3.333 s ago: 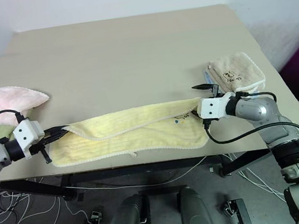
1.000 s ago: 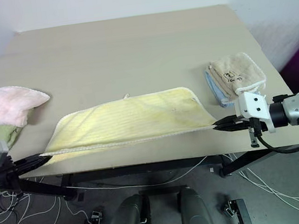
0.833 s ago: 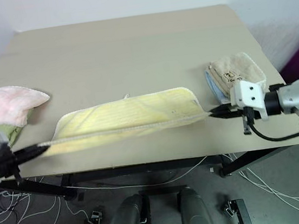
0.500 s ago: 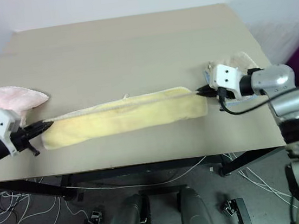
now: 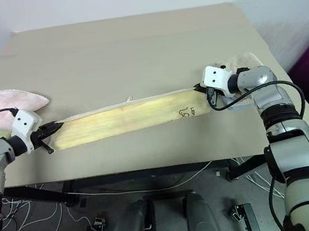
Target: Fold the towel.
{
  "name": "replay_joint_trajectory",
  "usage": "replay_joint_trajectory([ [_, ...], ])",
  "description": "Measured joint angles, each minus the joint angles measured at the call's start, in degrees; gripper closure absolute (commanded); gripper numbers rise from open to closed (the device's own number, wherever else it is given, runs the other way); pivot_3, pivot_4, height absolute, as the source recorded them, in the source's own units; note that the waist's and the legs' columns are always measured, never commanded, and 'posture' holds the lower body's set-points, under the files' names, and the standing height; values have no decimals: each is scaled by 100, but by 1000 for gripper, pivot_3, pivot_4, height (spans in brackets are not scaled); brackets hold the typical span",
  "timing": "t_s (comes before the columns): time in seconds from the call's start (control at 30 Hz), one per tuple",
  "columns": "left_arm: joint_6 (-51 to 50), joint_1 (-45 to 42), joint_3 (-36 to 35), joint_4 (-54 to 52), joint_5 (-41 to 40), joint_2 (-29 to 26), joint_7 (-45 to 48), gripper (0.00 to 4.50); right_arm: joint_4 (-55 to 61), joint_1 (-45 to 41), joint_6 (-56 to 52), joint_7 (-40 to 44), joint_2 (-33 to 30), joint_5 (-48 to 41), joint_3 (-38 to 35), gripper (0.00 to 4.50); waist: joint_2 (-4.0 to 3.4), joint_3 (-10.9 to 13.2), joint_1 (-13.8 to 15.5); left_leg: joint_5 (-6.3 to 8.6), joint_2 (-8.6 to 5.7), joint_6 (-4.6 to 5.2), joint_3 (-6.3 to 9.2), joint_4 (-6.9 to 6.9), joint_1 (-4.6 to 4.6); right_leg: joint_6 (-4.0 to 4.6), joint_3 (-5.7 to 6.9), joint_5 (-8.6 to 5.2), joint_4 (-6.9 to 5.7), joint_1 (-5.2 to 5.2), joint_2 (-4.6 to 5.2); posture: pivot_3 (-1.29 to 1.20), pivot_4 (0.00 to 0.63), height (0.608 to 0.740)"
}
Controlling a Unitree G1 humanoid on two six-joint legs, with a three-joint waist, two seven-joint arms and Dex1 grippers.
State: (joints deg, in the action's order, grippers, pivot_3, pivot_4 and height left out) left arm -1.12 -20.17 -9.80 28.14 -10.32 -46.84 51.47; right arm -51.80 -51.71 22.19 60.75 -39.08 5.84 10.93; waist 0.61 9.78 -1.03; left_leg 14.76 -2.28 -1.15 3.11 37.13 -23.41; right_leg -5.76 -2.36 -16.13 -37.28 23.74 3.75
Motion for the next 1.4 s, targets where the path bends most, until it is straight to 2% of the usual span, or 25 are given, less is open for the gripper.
replay_joint_trajectory([
  [0.27, -126, -10, -121, 8, -145, 32, -124, 1060, -17, -24, -48, -19, -8, -69, -152, 1315, 0, 0, -2, 0, 0, 0, 0, 1, 0, 0, -1, 0, -1, 1, 0, 0, 150, 740],
  [0.37, -193, -11, -217, 6, -167, 36, -225, 41, 93, -21, -67, -25, -50, -168, -294, 223, 0, 0, -3, 0, 0, 0, 0, 0, 0, 0, -1, 0, -1, 1, 0, 0, 150, 740],
  [0.4, -197, -11, -234, 3, -164, 41, -298, 0, 158, -17, -83, -35, -64, -196, -332, 10, 0, 0, -3, 0, 0, 0, 0, 1, 0, 0, -1, 0, -2, 1, 0, 0, 150, 740],
  [0.5, -196, -10, -260, 6, -141, 53, -556, 0, 495, 64, -199, -191, -103, -293, -516, 10, 0, 0, 3, 0, 0, 0, 0, 0, 0, 0, -2, 0, -2, 1, 1, 0, 150, 740],
  [0.6, -203, 69, -495, -60, -246, 97, -730, 0, 1606, 588, -892, -251, -220, -762, -932, 10, 1, -1, 26, 0, 1, 0, 4, 1, -6, 0, -1, 0, -1, 2, 6, 0, 150, 740],
  [0.7, -218, 387, -819, -519, -480, 129, -804, 0, 3496, 1650, -2823, -391, -148, -1986, -1528, 10, 3, -2, 32, 0, 5, 1, 13, 1, -8, 0, -4, 0, 3, -1, 11, 0, 150, 740],
  [0.77, -242, 502, -932, -831, -598, 185, -807, 0, 4445, 2240, -3860, -544, -48, -2613, -1674, 10, 3, -2, 35, 0, 4, 1, 14, 5, -6, 0, -4, 0, -1, -4, 13, 0, 150, 740],
  [0.87, -383, 844, -948, -1578, -897, 238, -581, 0, 5788, 3154, -5658, -1275, 305, -3644, -2003, 10, 5, -5, 35, 1, 5, 1, 18, 0, -1, 1, -4, 0, 2, -11, 17, 0, 150, 740],
  [0.93, -497, 1015, -875, -1998, -1059, 266, -339, 0, 6197, 3544, -6835, -1880, 645, -4367, -2237, 10, 5, -5, 34, 1, 3, 1, 17, 0, -1, 1, -5, 0, 1, -9, 20, 0, 150, 740],
  [1.1, -733, 1081, -466, -2487, -1172, 270, 106, 0, 6556, 3844, -8645, -3354, 1391, -5856, -3158, 10, 3, -7, 35, 1, 0, 1, 16, -3, 1, 2, -5, 0, 3, -11, 23, 0, 150, 740],
  [1.23, -809, 1119, -76, -2786, -1168, 314, 425, 0, 6542, 4048, -9473, -4687, 2094, -6671, -3832, 10, 2, -8, 29, 1, 0, 1, 15, -5, 0, 2, -5, 0, 3, -10, 22, 0, 150, 740],
  [1.4, -802, 1150, 232, -2943, -1160, 430, 652, 0, 6412, 3885, -9683, -6083, 2653, -7557, -4368, 10, 1, -12, 13, 1, 2, 2, 15, -7, 3, 1, -5, 0, 3, -11, 15, 0, 150, 740],
])
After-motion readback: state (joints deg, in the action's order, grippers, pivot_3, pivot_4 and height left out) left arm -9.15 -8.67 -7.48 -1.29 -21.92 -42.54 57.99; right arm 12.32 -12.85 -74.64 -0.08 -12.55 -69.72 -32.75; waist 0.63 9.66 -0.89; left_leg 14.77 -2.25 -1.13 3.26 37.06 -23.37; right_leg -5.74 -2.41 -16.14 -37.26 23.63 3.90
